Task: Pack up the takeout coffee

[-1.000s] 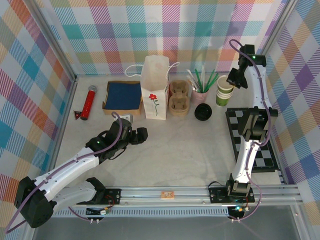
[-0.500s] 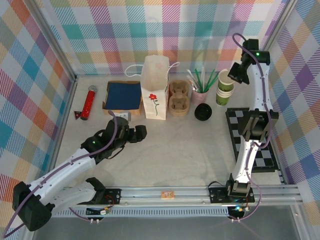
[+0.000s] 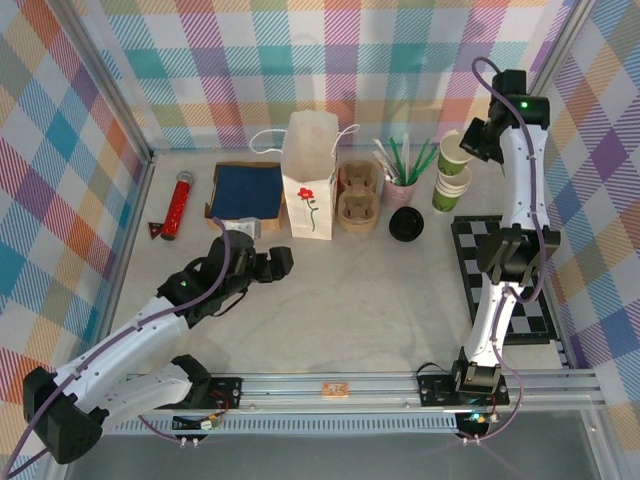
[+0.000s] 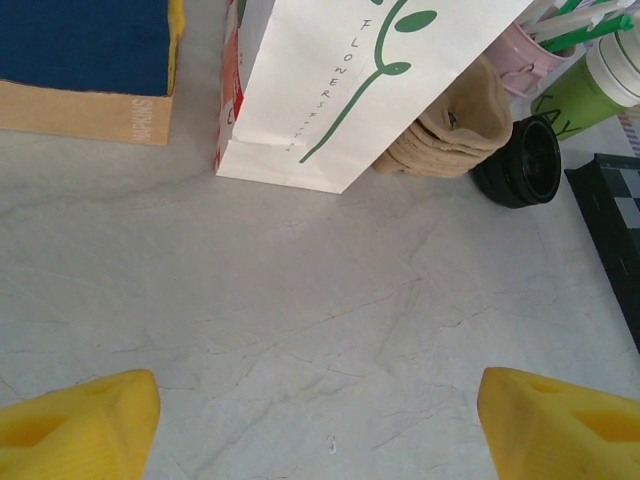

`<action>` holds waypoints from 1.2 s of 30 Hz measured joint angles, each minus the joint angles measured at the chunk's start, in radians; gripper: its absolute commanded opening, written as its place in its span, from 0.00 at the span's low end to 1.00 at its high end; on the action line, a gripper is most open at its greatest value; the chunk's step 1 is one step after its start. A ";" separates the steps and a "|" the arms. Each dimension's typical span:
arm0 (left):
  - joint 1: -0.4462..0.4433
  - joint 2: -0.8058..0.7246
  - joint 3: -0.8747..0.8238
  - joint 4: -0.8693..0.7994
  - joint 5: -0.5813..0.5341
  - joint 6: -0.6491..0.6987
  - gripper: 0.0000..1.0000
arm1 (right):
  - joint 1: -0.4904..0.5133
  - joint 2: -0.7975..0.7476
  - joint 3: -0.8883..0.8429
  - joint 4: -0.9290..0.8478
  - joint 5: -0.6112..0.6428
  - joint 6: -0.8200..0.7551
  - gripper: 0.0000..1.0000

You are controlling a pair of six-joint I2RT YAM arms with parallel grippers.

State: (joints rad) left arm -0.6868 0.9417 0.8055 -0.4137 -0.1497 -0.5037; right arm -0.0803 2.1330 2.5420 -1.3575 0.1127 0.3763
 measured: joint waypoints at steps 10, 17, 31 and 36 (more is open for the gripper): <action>0.000 -0.041 0.000 -0.003 0.003 -0.005 0.83 | 0.000 -0.179 -0.008 -0.030 -0.044 -0.027 0.05; 0.000 -0.074 -0.022 0.001 0.011 -0.027 0.82 | 0.015 -0.421 -0.290 -0.005 -0.105 -0.042 0.05; 0.000 0.026 -0.029 0.015 0.029 -0.040 0.82 | 0.172 -0.755 -0.743 0.055 -0.146 -0.056 0.03; 0.000 0.048 -0.030 0.048 0.029 -0.060 0.82 | 0.279 -0.822 -0.794 0.052 -0.135 -0.055 0.03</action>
State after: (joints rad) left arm -0.6868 0.9894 0.7753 -0.3656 -0.1211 -0.5640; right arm 0.1986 1.3106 1.7477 -1.3052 -0.0227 0.3214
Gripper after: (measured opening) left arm 0.818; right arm 0.047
